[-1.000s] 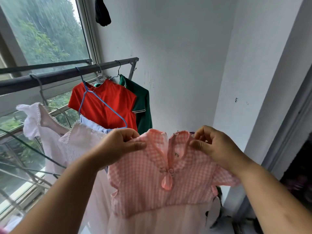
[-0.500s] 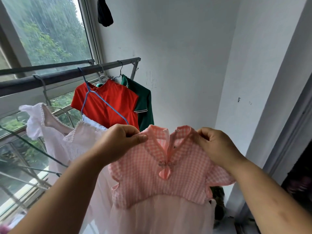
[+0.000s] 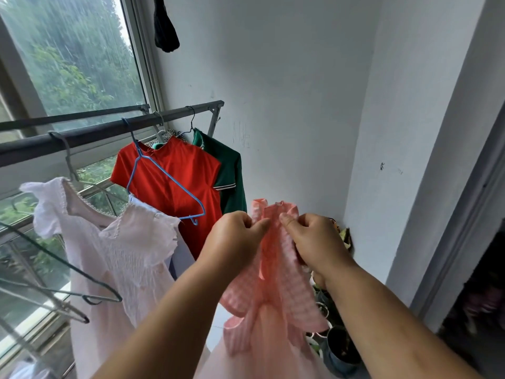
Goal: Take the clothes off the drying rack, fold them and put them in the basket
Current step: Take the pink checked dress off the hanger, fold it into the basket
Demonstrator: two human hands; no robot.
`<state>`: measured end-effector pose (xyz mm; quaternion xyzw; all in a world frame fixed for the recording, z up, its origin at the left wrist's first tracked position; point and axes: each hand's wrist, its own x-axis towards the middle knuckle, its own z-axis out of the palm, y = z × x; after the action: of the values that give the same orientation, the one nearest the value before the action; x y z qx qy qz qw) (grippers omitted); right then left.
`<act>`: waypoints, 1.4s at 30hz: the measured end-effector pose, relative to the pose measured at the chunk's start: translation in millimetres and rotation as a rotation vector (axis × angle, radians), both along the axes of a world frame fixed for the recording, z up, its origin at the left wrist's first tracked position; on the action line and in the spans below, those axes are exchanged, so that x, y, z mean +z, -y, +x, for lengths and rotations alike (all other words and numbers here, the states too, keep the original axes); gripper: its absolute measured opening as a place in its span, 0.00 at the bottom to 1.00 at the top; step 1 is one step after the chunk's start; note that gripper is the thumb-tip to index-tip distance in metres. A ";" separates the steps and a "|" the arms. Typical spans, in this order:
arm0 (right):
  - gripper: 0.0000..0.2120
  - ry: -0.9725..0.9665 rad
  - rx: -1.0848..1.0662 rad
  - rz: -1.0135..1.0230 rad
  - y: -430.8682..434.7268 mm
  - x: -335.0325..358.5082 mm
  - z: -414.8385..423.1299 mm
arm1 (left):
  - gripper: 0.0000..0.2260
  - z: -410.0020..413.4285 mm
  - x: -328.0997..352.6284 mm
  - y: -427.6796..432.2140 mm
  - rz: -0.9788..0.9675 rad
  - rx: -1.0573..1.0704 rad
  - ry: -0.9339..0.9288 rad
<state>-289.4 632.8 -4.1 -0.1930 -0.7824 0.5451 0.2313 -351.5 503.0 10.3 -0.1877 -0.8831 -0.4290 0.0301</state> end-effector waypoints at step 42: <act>0.48 0.050 0.433 -0.147 -30.2 -27.1 -2.8 | 0.09 -8.7 23.4 32.4 -0.023 -0.450 0.065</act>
<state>-292.2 663.0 -31.2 -0.0504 -0.7691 0.6327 0.0748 -360.3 470.6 33.7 -0.3662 -0.8243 -0.4209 -0.0970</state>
